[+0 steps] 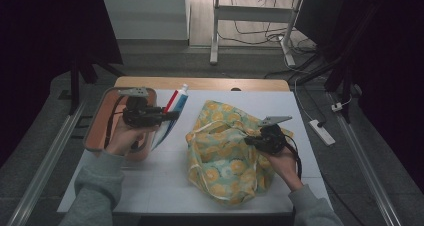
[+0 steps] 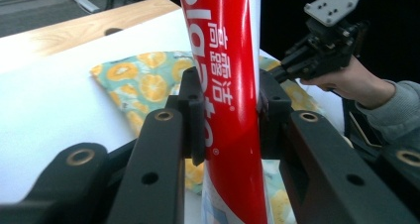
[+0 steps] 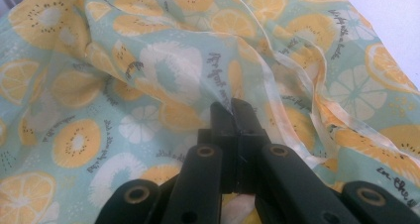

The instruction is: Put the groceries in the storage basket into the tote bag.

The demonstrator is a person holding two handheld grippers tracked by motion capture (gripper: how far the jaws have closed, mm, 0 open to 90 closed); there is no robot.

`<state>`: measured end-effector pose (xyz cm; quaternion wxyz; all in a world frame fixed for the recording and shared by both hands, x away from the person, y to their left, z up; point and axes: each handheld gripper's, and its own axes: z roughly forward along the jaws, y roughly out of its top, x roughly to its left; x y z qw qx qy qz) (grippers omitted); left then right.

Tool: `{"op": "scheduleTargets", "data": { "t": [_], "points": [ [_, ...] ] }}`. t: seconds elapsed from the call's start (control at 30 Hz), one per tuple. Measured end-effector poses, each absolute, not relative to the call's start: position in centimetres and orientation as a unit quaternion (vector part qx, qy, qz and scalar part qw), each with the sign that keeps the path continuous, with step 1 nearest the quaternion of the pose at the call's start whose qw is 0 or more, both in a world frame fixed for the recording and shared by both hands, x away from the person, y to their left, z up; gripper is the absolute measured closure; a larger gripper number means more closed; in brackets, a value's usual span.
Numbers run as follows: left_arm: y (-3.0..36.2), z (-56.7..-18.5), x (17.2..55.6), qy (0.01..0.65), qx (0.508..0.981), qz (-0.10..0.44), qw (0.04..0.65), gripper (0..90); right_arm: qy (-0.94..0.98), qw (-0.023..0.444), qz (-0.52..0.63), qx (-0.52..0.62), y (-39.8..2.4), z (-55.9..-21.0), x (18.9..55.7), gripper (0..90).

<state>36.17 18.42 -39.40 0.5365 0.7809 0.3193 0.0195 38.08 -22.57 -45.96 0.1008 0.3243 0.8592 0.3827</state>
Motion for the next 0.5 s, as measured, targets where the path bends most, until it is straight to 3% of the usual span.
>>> {"op": "scheduleTargets", "data": {
  "t": [0.5],
  "points": [
    [12.4,-40.1,36.3,0.270,0.806,0.001,0.527,70.4,0.856,0.097,0.392,0.322,-22.4,-45.4,38.2,89.0]
  ]
}}
